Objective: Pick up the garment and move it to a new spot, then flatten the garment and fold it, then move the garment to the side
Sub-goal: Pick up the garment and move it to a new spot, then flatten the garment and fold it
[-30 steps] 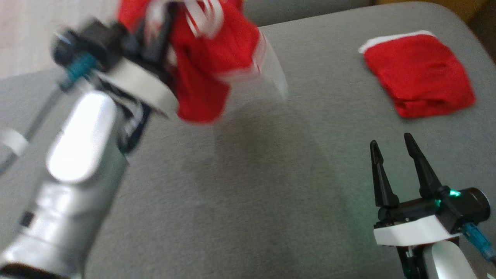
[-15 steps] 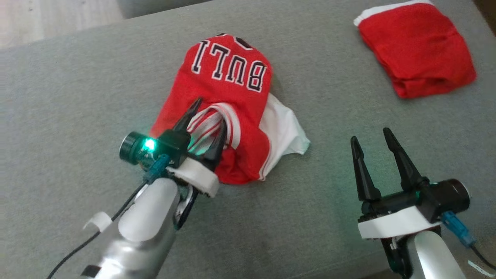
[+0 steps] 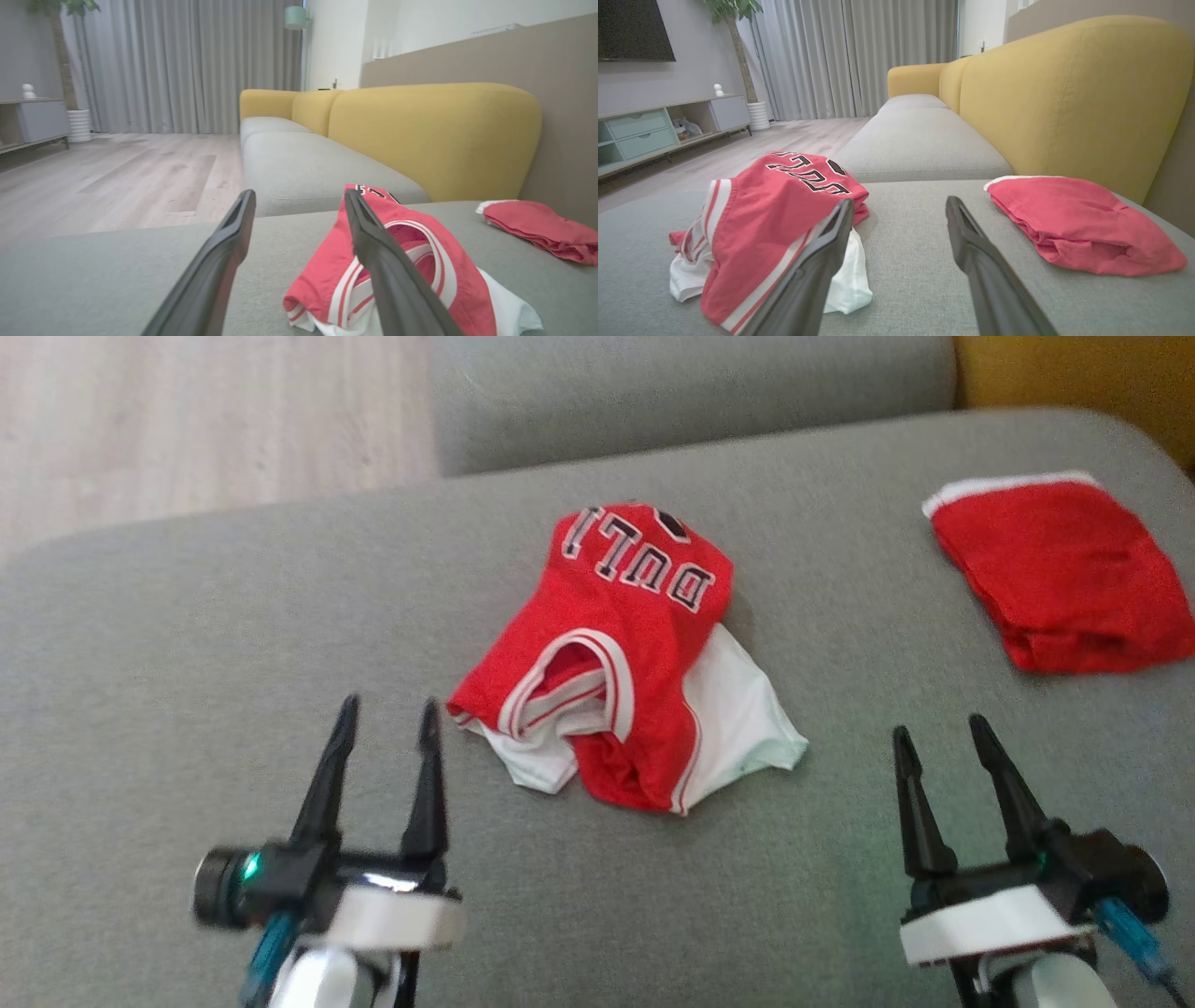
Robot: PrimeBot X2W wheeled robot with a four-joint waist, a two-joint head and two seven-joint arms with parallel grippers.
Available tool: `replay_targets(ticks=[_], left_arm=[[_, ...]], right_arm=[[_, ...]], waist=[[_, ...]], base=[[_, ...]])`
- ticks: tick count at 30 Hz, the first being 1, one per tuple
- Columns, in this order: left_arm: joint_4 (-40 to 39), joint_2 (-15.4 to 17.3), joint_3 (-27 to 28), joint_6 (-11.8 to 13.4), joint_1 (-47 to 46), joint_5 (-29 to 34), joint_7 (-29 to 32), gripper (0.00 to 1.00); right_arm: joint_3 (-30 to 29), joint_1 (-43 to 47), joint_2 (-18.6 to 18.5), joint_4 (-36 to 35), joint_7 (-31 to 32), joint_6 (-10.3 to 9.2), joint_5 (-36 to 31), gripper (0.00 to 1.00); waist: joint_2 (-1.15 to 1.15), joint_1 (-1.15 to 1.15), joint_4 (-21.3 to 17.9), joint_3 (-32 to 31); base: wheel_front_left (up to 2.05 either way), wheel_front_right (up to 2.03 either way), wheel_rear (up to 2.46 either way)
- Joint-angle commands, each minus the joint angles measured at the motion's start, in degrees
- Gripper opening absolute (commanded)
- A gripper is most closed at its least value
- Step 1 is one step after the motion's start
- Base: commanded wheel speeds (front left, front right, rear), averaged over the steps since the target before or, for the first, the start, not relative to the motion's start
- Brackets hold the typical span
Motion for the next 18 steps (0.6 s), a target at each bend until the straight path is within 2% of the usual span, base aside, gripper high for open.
replay_targets(ticks=[1, 8, 12, 18], left_arm=[[-3.7, -0.3, 3.2, 0.6, 0.3, 0.7, -0.4, 1.0], [-12.9, -1.8, 6.9, 1.9, 11.9, 3.8, -0.4, 1.0], [-14.2, -2.2, 8.1, 2.1, 16.2, 4.5, -0.4, 1.0], [-14.6, -2.6, 8.9, 1.1, 17.3, 6.0, -0.4, 1.0]], right_arm=[[0.8, -0.4, -0.1, -2.3, -0.1, -0.04, 0.4, 1.0], [-0.1, 3.7, -0.1, -4.2, -0.1, -0.04, 0.3, 1.0], [0.0, 5.1, -0.1, -4.3, -0.1, -0.04, -0.2, 1.0], [-0.3, 5.6, -0.1, -4.5, -0.1, -0.04, -0.2, 1.0]], waist=[[0.0, 0.01, 2.7, -3.2], [0.0, 0.01, 5.1, -5.8], [0.0, 0.01, 6.1, -6.3], [0.0, 0.01, 7.2, -6.4]], base=[[0.0, 0.0, 0.0], [0.0, 0.0, 0.0], [0.0, 0.0, 0.0], [0.0, 0.0, 0.0]])
